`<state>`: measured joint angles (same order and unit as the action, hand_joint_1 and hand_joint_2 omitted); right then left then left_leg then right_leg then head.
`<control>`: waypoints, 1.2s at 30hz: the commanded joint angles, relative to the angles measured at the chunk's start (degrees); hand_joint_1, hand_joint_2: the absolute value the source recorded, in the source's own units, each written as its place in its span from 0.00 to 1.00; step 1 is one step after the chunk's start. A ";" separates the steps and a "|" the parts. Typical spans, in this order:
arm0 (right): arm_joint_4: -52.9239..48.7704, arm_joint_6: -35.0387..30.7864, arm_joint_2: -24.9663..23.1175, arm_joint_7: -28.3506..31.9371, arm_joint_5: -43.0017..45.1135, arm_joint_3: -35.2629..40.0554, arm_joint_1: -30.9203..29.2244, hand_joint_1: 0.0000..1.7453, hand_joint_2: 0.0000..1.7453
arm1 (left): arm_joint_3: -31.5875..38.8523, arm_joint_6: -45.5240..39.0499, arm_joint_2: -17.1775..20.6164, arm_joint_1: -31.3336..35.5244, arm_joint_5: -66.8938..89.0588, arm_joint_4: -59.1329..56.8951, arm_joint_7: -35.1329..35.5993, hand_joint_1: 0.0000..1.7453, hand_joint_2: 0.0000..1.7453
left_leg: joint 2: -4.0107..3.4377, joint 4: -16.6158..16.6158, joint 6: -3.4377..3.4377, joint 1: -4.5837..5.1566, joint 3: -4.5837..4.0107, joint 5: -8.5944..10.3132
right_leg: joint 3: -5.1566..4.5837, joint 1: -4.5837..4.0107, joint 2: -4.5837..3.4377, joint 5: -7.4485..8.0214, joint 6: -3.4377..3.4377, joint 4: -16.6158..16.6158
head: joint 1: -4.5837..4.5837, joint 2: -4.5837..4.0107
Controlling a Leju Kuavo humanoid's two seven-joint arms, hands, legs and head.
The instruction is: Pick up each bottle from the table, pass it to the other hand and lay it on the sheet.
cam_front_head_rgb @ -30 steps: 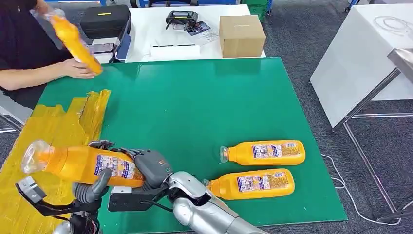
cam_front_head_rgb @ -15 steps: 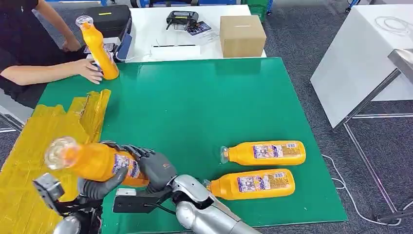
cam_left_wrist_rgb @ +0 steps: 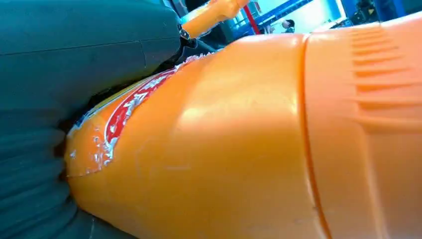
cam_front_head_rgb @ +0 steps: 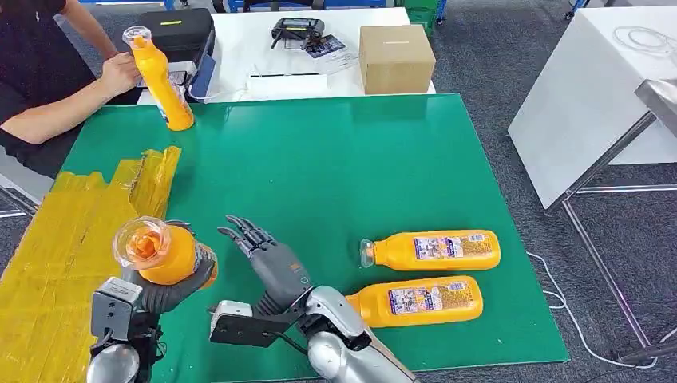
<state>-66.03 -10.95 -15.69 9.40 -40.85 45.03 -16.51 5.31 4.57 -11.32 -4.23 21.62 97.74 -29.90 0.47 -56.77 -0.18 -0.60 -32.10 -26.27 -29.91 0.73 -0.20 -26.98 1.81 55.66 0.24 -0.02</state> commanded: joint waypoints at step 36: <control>-20.25 13.67 25.29 -0.11 7.73 -3.70 -1.09 0.00 1.00 | 2.48 -31.05 18.23 7.30 64.95 -46.39 17.46 0.00 0.00 | 0.23 0.18 0.07 0.07 0.76 0.30 | 0.80 0.00 0.26 0.26 -0.14 -0.14 | 0.04 0.00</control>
<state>-86.90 2.14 5.90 9.97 -32.74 40.74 -15.18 5.16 -28.33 9.07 5.57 89.33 55.93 -6.23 1.17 -56.69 -0.10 -0.51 -31.07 -26.15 -28.82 0.78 0.42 -27.04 1.77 55.64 0.28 -0.02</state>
